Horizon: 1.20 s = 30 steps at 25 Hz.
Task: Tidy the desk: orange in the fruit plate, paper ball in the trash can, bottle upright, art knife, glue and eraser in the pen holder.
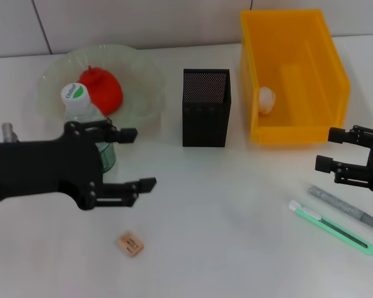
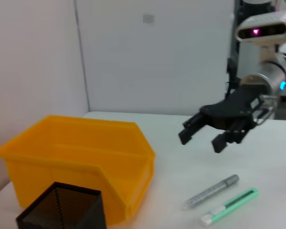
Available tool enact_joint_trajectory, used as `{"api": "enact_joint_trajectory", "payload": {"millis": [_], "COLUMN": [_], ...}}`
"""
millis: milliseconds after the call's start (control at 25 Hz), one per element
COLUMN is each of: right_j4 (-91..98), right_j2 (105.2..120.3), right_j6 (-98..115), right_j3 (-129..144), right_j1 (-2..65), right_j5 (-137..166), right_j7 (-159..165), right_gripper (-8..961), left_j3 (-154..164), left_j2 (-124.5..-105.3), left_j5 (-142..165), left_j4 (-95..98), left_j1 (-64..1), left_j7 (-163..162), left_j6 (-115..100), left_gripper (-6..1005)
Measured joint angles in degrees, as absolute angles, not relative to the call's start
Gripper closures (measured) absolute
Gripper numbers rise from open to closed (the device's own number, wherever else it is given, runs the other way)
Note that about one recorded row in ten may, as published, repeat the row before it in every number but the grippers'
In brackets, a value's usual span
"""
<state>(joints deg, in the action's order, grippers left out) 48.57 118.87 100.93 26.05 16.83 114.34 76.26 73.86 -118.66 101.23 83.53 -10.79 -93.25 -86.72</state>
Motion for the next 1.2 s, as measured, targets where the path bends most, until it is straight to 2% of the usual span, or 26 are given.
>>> {"api": "enact_joint_trajectory", "payload": {"millis": [520,720,1200], "right_j4": [72.7,81.8,88.7], "right_j2": [119.20,119.04,119.11], "right_j6": [101.5,101.3,102.2], "right_j3": [39.1,48.3,67.0], "right_j1": [19.9,24.0,28.9], "right_j5": [123.9,134.5,151.6], "right_j7": [103.1,116.5,130.9], "right_gripper": [285,289,298], "left_j3": [74.2,74.0,73.9], "left_j2": [-118.73,-118.73,-118.69], "left_j5": [93.6,92.3,88.6], "left_j4": [71.4,69.5,60.0], "left_j1": [-12.2,-12.3,-13.5], "left_j7": [-84.3,-83.1,-78.1], "left_j6": [-84.8,-84.6,-83.6], "left_gripper": [193,193,193]}}
